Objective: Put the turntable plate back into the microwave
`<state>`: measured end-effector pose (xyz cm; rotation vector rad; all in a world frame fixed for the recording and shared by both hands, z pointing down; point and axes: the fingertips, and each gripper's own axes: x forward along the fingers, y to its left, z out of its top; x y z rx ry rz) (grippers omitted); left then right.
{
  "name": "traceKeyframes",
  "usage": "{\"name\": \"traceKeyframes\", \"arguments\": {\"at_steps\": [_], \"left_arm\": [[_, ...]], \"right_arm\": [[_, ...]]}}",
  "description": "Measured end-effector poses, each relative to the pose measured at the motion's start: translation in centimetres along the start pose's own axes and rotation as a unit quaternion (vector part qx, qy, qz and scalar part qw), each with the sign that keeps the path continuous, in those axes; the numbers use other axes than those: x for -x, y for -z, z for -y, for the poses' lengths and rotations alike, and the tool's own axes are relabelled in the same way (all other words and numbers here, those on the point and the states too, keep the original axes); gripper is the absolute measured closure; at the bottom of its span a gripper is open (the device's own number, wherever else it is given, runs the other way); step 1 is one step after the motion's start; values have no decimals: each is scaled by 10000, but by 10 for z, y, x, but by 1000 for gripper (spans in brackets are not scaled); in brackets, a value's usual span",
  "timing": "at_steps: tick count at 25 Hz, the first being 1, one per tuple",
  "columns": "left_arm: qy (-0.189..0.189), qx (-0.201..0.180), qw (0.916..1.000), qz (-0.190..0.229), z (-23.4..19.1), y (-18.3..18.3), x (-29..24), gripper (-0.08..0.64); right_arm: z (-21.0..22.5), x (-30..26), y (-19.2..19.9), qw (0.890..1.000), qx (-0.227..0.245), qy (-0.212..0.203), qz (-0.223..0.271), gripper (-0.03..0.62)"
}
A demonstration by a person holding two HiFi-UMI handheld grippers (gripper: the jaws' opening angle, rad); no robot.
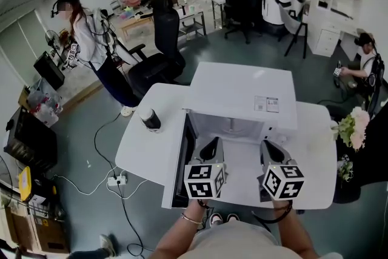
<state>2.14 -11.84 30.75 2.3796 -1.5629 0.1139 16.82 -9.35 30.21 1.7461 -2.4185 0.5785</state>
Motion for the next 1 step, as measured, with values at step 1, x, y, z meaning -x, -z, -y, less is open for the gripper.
{"name": "traceKeyframes", "arguments": {"at_steps": [1], "left_arm": [[1, 1, 10000, -6, 0, 0, 0, 560]], "right_arm": [[0, 0, 0, 10000, -11, -1, -2, 583]]}}
